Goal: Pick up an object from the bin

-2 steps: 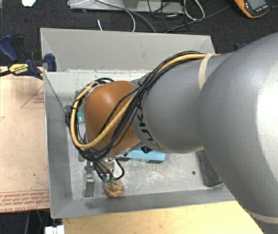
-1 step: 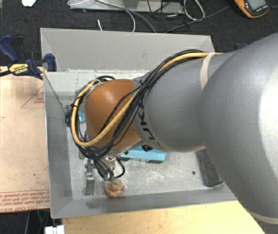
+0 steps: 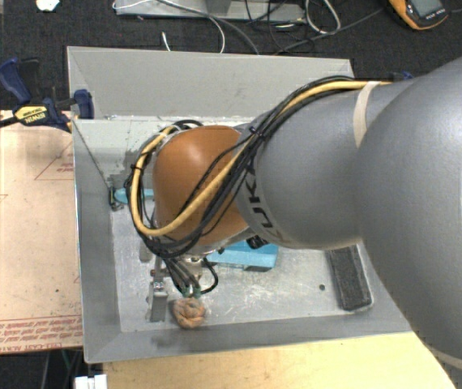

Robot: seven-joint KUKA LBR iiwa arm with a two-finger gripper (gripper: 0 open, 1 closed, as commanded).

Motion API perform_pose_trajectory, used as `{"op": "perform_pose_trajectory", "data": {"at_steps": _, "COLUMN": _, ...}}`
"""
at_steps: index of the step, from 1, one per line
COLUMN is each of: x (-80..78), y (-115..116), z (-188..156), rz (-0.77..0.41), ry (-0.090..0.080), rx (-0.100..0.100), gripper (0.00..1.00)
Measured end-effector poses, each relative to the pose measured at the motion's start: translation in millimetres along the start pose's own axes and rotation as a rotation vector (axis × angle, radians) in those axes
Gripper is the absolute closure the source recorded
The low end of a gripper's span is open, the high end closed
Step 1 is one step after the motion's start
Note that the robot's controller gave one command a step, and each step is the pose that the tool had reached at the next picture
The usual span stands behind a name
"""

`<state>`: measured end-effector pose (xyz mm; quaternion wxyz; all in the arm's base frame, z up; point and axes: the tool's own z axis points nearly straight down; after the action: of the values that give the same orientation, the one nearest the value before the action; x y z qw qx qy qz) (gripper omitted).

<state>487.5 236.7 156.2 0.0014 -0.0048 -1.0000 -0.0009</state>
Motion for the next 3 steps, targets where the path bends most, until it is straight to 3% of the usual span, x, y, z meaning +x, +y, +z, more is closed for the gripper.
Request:
{"op": "perform_pose_trajectory", "data": {"at_steps": 1, "x": 2.5, "y": -18.1, "z": -13.7, "rz": 0.031, "ry": -0.001, "rx": 0.0, "gripper": 0.0}}
{"op": "perform_pose_trajectory", "data": {"at_steps": 2, "x": -3.8, "y": -18.1, "z": -20.3, "rz": 0.075, "ry": 0.001, "rx": -0.001, "gripper": 0.0}}
{"op": "perform_pose_trajectory", "data": {"at_steps": 3, "x": -43.1, "y": -62.2, "z": -22.3, "rz": 0.126, "ry": 0.0, "rx": -0.002, "gripper": 0.0}}
